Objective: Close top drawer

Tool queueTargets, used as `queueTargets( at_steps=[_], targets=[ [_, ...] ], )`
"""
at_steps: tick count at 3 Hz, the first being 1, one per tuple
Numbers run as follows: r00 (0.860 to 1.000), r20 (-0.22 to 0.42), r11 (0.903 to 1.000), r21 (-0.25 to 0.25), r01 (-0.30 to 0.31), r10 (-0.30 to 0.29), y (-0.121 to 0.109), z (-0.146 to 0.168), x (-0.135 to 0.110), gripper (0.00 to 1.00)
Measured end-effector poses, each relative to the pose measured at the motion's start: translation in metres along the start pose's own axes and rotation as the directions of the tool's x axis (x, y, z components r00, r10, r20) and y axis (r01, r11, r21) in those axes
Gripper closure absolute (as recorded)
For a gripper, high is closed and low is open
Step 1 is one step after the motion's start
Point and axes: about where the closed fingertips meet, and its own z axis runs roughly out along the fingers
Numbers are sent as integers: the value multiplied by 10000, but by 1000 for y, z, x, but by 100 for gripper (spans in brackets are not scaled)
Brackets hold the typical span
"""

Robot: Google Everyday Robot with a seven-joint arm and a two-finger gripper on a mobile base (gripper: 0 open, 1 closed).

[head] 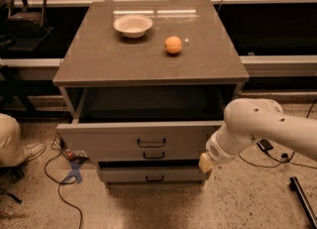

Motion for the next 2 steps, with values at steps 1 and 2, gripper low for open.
queueTargets(
  at_steps=[1, 2],
  targets=[
    [10000, 0, 10000, 0, 0, 0, 0, 0, 0, 100],
    [9988, 477, 10000, -17, -65, 66, -7, 2, -12, 100]
  ],
)
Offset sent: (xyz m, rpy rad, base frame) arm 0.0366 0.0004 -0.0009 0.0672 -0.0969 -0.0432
